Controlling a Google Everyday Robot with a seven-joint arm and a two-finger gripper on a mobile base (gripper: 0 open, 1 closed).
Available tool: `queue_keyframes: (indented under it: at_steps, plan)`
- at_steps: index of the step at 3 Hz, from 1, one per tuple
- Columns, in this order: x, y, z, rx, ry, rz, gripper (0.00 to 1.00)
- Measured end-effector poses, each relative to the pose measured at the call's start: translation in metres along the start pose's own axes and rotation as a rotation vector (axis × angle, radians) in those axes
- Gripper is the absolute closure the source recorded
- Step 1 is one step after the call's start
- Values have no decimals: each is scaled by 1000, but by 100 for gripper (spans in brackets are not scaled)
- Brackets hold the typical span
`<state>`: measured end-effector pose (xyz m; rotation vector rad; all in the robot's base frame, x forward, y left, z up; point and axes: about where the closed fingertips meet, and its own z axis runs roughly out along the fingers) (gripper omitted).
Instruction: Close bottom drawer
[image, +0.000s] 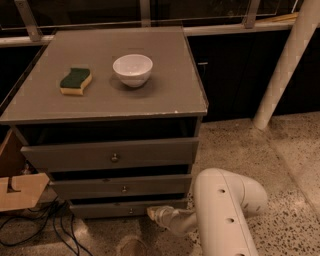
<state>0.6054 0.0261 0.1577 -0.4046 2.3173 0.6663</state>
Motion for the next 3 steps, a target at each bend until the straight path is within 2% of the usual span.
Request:
queue_keyframes:
  at_steps: [1,2,3]
  plan:
    - [12,3,-26,-14,43,20,100]
    - [6,-5,-82,10,53,42,100]
    - [16,11,-102,-4,91,48,82]
